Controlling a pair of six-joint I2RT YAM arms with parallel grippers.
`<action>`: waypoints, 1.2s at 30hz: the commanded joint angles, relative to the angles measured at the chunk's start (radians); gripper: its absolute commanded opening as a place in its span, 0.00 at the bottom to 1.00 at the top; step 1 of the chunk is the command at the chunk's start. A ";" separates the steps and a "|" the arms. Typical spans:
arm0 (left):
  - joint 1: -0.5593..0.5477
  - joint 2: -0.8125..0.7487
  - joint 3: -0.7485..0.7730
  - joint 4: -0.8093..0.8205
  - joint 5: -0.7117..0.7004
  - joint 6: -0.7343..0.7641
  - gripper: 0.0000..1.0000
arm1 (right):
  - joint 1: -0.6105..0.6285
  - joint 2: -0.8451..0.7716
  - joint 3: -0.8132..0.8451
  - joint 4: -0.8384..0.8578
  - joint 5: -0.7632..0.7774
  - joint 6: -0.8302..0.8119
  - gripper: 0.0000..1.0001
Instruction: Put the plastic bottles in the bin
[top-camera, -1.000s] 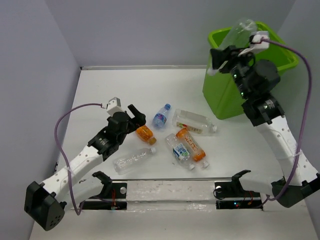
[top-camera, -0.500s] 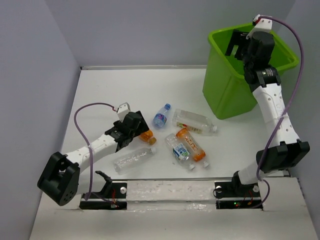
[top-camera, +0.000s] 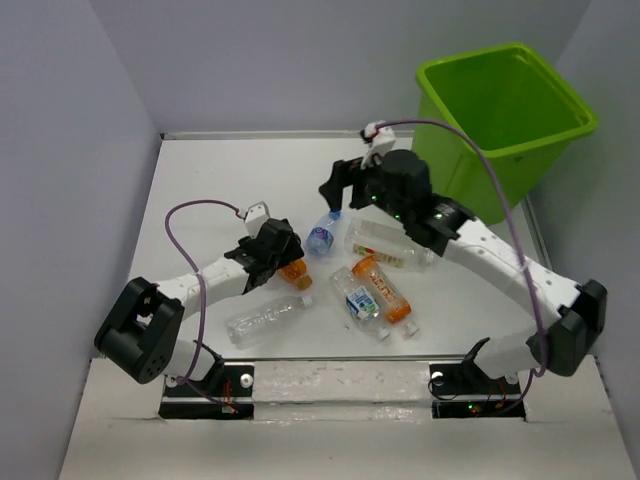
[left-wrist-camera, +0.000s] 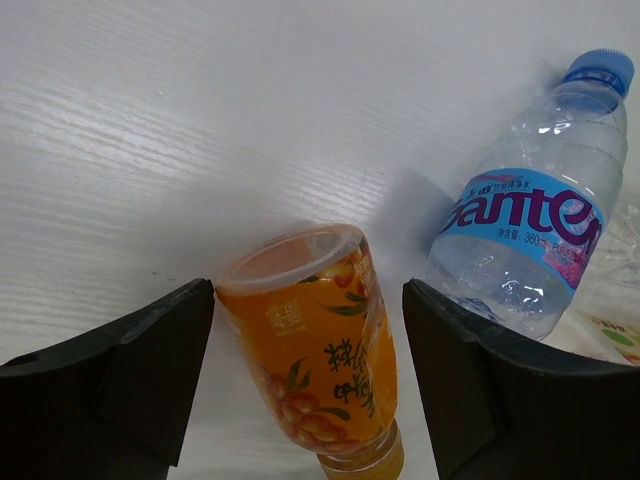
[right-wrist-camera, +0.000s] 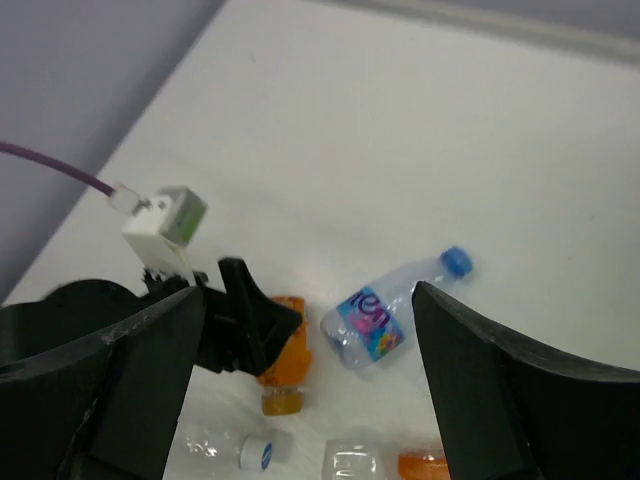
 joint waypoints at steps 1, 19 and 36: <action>0.001 0.005 0.002 0.048 -0.084 -0.015 0.80 | 0.112 0.179 -0.078 0.050 0.105 0.131 0.89; 0.048 0.023 -0.070 0.126 -0.070 0.013 0.69 | 0.122 0.521 -0.059 0.116 0.239 0.392 0.95; 0.076 -0.024 -0.142 0.165 -0.113 0.004 0.45 | 0.122 0.557 0.026 0.132 0.300 0.372 0.44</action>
